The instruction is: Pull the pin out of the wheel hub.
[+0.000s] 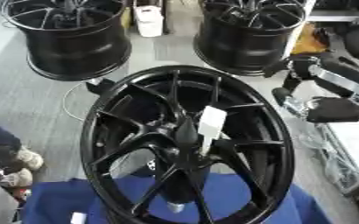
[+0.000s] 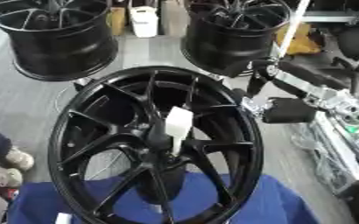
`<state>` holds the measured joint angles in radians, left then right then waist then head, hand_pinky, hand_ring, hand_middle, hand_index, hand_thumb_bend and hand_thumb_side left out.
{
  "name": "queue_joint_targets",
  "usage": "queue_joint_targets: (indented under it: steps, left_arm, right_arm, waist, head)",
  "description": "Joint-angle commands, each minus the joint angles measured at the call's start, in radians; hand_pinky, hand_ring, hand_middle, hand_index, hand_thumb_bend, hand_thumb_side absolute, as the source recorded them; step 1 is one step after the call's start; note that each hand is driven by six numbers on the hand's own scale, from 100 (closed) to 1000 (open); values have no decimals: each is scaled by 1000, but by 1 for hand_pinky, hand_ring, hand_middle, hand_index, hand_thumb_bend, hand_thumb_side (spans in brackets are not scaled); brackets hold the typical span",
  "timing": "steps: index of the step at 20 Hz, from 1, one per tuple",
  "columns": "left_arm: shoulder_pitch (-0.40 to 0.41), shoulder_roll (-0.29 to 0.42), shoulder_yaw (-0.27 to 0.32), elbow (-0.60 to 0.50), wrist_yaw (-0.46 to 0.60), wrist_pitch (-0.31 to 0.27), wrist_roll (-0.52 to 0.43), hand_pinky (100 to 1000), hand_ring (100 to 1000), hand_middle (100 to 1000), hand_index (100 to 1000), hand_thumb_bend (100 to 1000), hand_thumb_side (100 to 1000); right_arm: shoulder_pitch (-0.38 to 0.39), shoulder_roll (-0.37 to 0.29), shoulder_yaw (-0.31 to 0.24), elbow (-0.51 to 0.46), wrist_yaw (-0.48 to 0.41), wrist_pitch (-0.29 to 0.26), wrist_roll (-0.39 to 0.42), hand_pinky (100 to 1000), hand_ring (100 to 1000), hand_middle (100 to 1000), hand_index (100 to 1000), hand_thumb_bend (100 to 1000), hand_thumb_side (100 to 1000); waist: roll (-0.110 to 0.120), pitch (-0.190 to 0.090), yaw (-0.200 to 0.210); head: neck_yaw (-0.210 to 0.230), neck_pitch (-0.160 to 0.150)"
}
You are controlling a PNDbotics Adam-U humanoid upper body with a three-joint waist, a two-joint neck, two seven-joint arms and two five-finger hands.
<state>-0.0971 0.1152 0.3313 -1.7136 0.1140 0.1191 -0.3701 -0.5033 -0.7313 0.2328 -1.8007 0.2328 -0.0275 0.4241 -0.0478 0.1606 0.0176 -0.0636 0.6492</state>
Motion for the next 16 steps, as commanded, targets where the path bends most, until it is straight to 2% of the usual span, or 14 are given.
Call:
queue_joint_targets:
  steps: [1, 6, 9, 12, 16]
  left_arm:
    - [-4, 23, -3, -12, -5, -2, -5, 725, 639, 602, 686, 363, 772]
    - [-4, 23, -4, -11, -5, -2, -7, 726, 639, 602, 686, 362, 773]
    - [-4, 22, -5, -11, -6, -2, -8, 726, 639, 602, 686, 361, 774]
    - [-3, 22, -5, -11, -6, -2, -8, 726, 640, 603, 686, 361, 774]
    - [-2, 22, -6, -10, -6, -3, -10, 726, 640, 603, 686, 359, 775]
  right_arm:
    - [-31, -1, 19, 11, 27, -5, 28, 607, 566, 799, 895, 100, 718]
    - [-56, 17, 53, 17, 74, -14, 67, 613, 573, 803, 902, 100, 760]
    - [-71, 24, 74, 7, 97, -26, 95, 618, 578, 806, 902, 100, 718]
    - [-81, 28, 92, -17, 112, -47, 134, 626, 584, 808, 904, 100, 614]
    - [-92, 36, 106, -48, 131, -65, 182, 628, 584, 807, 908, 100, 606]
  waist:
    - [3, -17, 0]
    - [3, -17, 1]
    - [3, -16, 2]
    - [3, -16, 2]
    - [3, -15, 3]
  head:
    - [-4, 4]
    - [-6, 4]
    - [-8, 6]
    - [-9, 7]
    - [-10, 9]
